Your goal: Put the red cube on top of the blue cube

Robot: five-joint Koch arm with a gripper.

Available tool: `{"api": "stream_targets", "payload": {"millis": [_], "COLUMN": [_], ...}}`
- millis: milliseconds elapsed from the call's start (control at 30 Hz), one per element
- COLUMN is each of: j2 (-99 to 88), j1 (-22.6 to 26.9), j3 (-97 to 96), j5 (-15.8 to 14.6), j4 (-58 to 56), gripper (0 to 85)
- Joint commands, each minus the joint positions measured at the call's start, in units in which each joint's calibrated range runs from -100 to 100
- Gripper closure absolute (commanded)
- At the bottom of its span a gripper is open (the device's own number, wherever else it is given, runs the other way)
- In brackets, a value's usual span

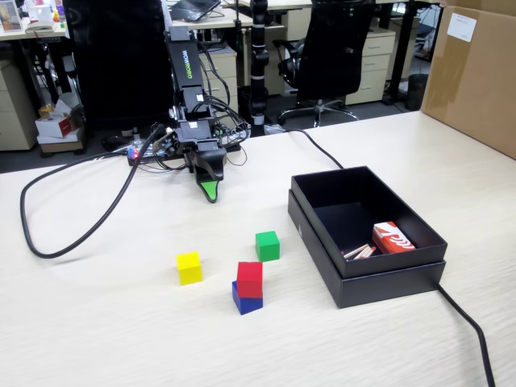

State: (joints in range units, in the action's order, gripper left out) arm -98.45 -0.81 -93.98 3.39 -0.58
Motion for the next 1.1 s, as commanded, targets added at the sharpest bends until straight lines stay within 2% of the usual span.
{"api": "stream_targets", "payload": {"millis": [0, 1067], "j2": [0.17, -0.18], "j1": [0.00, 0.00], "j3": [-1.40, -1.67], "j5": [0.39, 0.34], "j4": [-1.28, -1.19], "gripper": [36.7, 36.7]}}
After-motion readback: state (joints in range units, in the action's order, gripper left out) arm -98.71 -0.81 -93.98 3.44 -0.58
